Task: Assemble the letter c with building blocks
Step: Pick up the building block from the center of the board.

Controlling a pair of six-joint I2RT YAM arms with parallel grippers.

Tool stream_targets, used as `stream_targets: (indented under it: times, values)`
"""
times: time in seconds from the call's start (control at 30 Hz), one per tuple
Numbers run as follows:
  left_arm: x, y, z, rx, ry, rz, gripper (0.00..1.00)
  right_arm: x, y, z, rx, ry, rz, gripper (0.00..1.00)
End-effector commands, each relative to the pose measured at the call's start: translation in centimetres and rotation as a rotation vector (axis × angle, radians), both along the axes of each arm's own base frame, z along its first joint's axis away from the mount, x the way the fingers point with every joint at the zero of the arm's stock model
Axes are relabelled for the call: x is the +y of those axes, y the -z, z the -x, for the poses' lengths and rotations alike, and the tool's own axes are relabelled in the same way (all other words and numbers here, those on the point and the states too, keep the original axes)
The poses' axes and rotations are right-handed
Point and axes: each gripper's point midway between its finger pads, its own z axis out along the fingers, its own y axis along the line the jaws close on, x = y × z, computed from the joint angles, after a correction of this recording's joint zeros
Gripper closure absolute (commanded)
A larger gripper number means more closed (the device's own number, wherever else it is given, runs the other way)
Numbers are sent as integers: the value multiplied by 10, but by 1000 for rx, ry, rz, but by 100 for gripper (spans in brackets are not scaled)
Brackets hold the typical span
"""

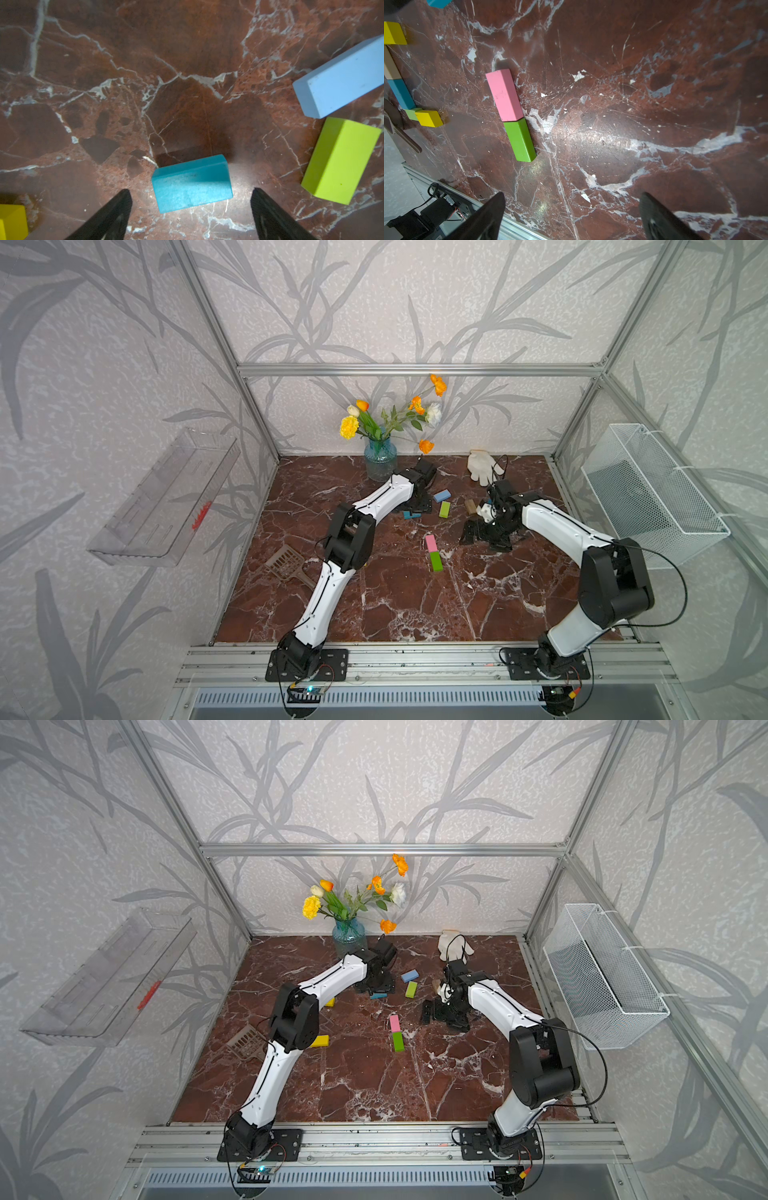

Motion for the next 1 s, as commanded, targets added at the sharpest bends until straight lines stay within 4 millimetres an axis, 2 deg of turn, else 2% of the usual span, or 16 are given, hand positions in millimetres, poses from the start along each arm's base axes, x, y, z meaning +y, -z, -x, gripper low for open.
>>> stream_targets:
  times: [0.0, 0.33, 0.47, 0.57, 0.73, 0.97]
  values:
    - [-4, 7, 0, 17, -4, 1, 11, -1, -4, 2, -8, 11, -15, 1]
    - [-4, 19, 2, 40, -10, -12, 18, -3, -1, 5, -3, 24, -20, 1]
    - [-1, 23, 4, 51, -14, -24, 25, -2, 2, 6, 3, 29, -23, 1]
    - [1, 25, 6, 60, -17, -34, 27, -3, 3, 7, 6, 31, -23, 1]
    - [4, 19, 10, 62, -31, -34, 34, -2, 8, 8, 19, 40, -31, 1]
    - [1, 7, 15, 54, -42, -7, 34, 0, 8, 8, 31, 55, -53, 1]
